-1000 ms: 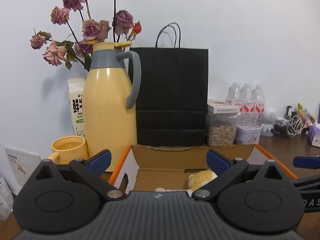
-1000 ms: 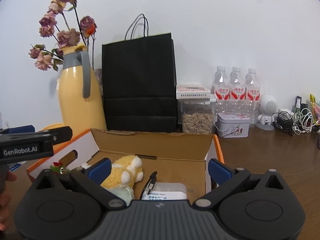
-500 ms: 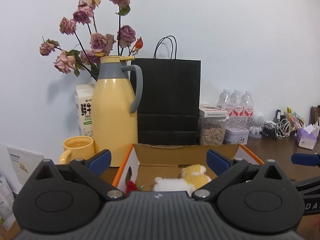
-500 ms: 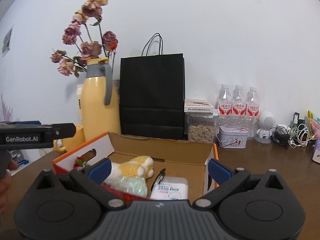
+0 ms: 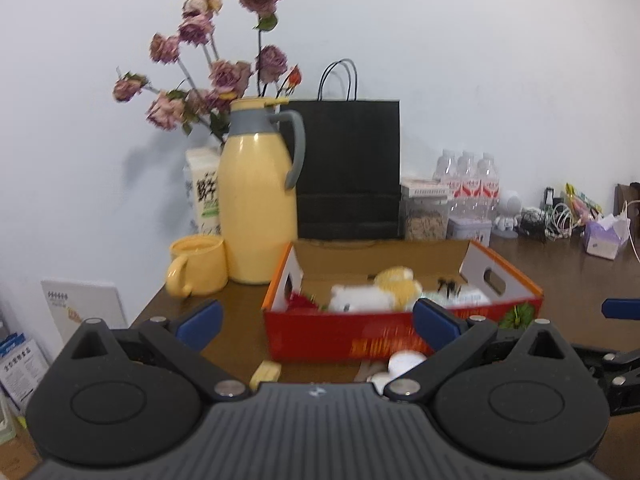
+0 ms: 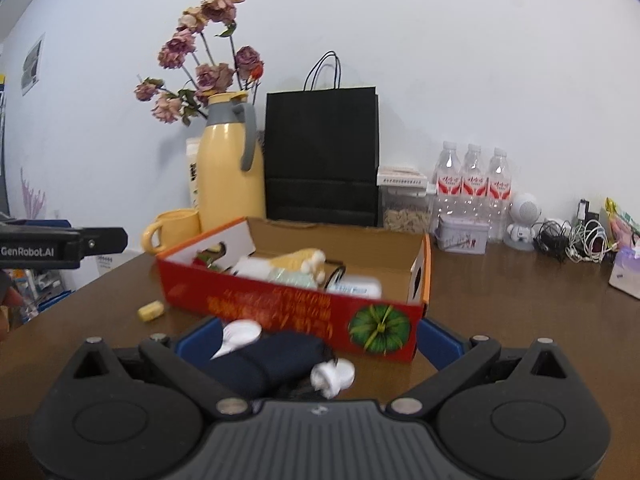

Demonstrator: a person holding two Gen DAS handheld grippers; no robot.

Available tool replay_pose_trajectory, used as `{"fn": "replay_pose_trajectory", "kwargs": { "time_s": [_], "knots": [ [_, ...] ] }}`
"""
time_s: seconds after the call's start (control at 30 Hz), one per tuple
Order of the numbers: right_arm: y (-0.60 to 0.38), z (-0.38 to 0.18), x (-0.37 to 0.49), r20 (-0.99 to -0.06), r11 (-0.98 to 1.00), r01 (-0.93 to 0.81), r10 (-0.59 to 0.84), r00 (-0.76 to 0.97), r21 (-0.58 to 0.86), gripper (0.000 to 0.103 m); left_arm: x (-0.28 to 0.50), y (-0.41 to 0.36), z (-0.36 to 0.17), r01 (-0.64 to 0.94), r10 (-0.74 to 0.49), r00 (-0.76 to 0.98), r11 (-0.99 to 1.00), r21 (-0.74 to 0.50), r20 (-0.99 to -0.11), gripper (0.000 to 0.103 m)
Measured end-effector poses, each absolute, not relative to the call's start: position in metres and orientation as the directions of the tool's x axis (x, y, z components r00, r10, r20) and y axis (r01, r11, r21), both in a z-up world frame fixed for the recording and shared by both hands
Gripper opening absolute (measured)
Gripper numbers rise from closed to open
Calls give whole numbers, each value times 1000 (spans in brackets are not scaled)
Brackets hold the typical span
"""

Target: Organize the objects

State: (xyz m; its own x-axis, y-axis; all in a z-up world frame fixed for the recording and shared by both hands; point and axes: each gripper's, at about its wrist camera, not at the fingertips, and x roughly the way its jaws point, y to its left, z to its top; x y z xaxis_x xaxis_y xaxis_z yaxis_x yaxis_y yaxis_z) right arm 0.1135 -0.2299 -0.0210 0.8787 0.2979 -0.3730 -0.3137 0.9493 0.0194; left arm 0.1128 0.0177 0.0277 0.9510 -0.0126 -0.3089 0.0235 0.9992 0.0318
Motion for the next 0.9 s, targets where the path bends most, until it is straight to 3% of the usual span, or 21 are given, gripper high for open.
{"fn": "replay_pose_trajectory", "kwargs": {
  "time_s": [0.53,0.9],
  "knots": [
    [-151,-43,57,-484,815,-579,513,709,16,103,25,86,-13,-71,82,881,997,40,-466,103],
    [-97,-69,83,-601,755,-655,531,598,15,103,13,126,-25,-122,103,860,993,-5,-500,103]
  ]
}}
